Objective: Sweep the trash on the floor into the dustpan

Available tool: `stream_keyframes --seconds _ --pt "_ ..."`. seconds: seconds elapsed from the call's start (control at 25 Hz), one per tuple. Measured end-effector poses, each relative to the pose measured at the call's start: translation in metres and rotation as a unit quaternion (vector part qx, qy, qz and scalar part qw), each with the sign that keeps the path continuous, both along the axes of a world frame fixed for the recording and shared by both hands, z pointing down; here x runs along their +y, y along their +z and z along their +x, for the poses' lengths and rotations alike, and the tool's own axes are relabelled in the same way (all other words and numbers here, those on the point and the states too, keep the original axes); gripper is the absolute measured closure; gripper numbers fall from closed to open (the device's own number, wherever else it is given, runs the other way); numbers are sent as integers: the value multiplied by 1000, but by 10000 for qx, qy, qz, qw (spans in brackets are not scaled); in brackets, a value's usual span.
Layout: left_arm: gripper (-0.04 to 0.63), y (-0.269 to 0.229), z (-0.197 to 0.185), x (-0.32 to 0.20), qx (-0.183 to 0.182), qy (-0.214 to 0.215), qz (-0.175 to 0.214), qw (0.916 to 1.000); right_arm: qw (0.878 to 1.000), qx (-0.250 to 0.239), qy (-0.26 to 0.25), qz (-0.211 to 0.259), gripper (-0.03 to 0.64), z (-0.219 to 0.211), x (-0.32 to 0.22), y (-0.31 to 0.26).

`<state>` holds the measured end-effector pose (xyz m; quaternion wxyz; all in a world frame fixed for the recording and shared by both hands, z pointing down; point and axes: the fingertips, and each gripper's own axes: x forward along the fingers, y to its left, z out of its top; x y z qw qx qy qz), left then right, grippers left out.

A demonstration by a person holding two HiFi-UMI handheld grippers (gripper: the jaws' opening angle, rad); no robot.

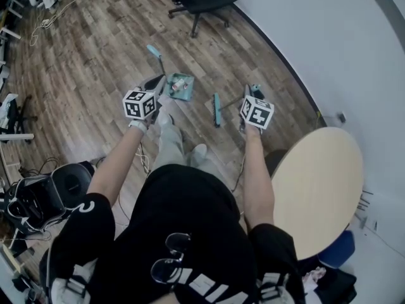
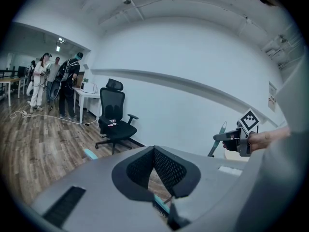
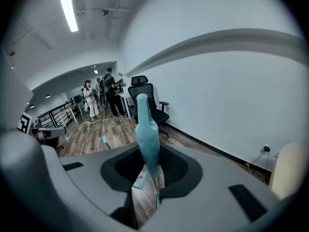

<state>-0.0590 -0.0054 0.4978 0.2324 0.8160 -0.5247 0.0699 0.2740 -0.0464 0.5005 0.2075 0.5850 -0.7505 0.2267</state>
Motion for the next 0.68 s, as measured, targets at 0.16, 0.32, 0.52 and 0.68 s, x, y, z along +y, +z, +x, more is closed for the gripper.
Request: stream_keyframes --seconds 0.16,0.32,0.52,0.68 --pt "598 2 3 5 13 -2 2 10000 10000 30 10 52 531 2 5 -4" --pt "598 6 4 10 20 12 -1 10000 10000 39 31 47 531 5 9 1" --pt "598 4 2 8 7 24 -5 10000 10000 43 44 -9 531 4 8 4" --pt "598 6 3 6 -11 14 -52 10000 9999 77 13 -75 531 5 9 9"
